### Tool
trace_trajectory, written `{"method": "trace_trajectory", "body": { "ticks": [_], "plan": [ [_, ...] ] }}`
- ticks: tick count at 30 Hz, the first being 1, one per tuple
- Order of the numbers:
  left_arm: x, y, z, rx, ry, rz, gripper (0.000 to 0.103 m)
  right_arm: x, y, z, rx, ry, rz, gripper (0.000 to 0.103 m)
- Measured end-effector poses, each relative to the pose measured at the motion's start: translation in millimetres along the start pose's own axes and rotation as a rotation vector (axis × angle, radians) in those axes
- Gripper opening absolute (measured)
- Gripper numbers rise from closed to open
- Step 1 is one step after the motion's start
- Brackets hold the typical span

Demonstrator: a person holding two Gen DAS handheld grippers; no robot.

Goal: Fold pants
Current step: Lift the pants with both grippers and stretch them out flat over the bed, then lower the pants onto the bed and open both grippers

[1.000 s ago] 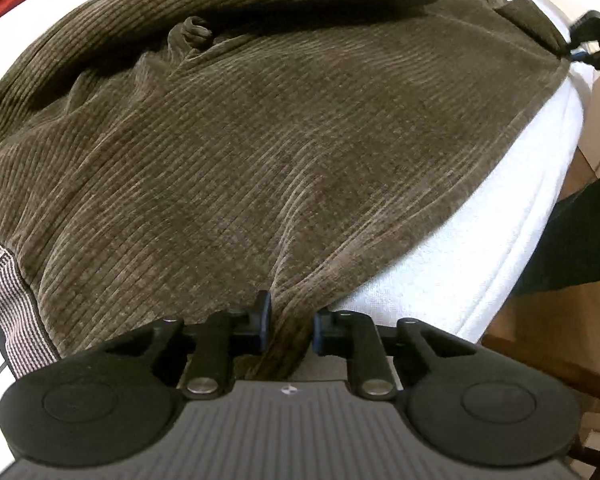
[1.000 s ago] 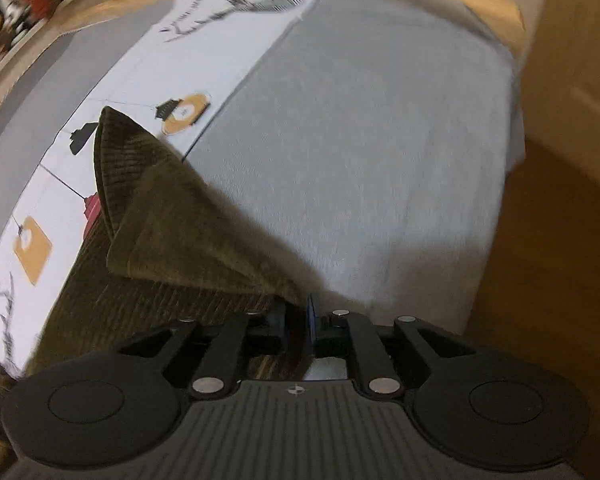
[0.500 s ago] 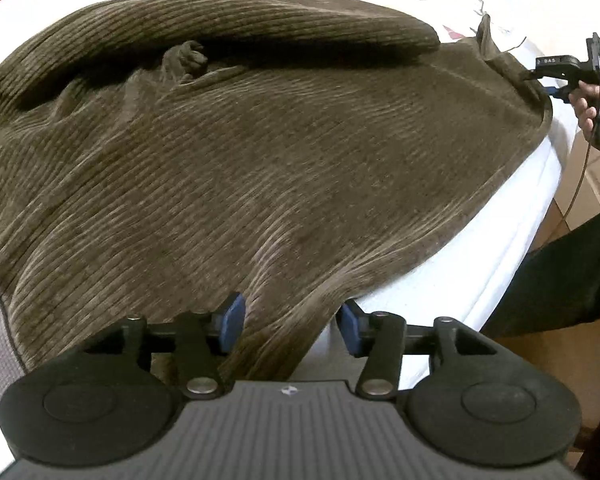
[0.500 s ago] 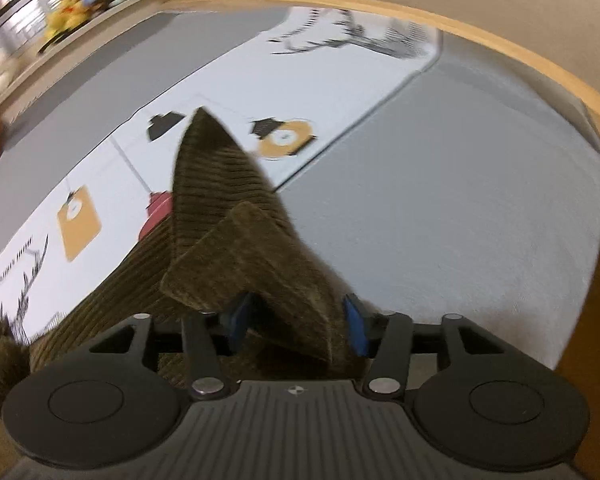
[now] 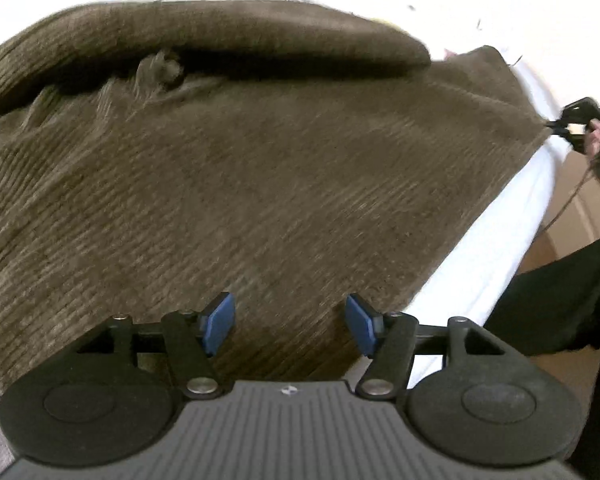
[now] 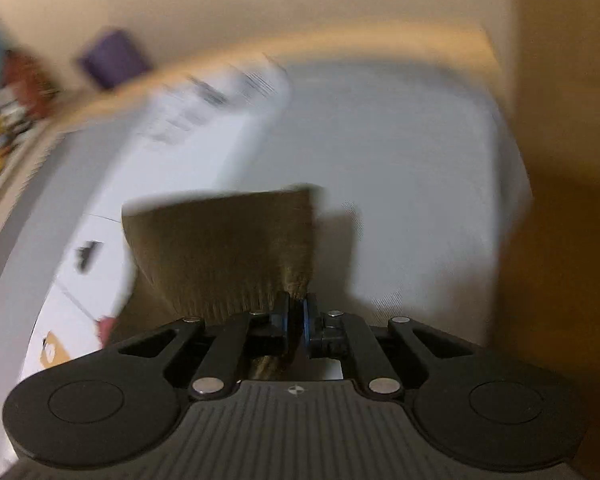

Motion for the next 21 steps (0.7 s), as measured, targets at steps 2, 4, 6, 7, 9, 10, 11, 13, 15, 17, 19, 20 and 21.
{"method": "trace_trajectory", "body": {
  "ticks": [2,4,6,7,9,10,11,13,15,17,19,20,21],
  "plan": [
    [0,6,6,-0.042,-0.029,0.024,0.067,15,3,5,-0.051,0.046,0.057,0.007],
    [1,11,9,-0.065,-0.044,0.046,0.065,12,4,4,-0.051,0.06,0.036,0.007],
    [1,16,10,-0.079,-0.043,0.064,0.063,2,5,1,-0.033,0.084,-0.033,0.007],
    [1,20,11,-0.09,-0.046,0.075,0.061,-2,7,-1,-0.027,0.104,-0.057,0.007],
    [0,27,9,-0.103,-0.043,0.099,0.061,-6,9,-2,-0.021,0.143,-0.055,0.007],
    [-2,31,9,-0.11,-0.037,0.104,0.061,-7,10,-3,-0.02,0.157,-0.042,0.007],
    [-4,35,7,-0.117,-0.034,0.107,0.06,-8,11,-4,-0.019,0.17,-0.031,0.008],
    [-9,41,1,-0.103,-0.027,0.097,0.058,-13,13,-8,-0.008,0.217,-0.036,0.015],
    [-20,41,-11,-0.049,-0.01,0.038,0.055,-22,15,-18,0.036,0.284,-0.074,0.031],
    [-42,39,-34,0.059,-0.008,-0.062,0.055,-36,16,-30,0.106,0.282,-0.115,0.04],
    [-73,38,-57,0.161,-0.054,-0.178,0.055,-53,22,-41,0.147,0.239,-0.151,0.04],
    [-89,41,-65,0.19,-0.089,-0.233,0.055,-64,28,-47,0.161,0.194,-0.16,0.04],
    [-102,45,-70,0.204,-0.122,-0.28,0.055,-74,33,-53,0.169,0.145,-0.167,0.04]
  ]
}}
Point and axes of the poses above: each gripper's, at about its wrist camera, not at the fingertips, and z roughly the way its jaws point, x to its right, y to its underside, the point moved 4 cm from there along z, roughly the way its jaws point, and after that the axes turned 4 degrees about -y, right-handed, at the moved point
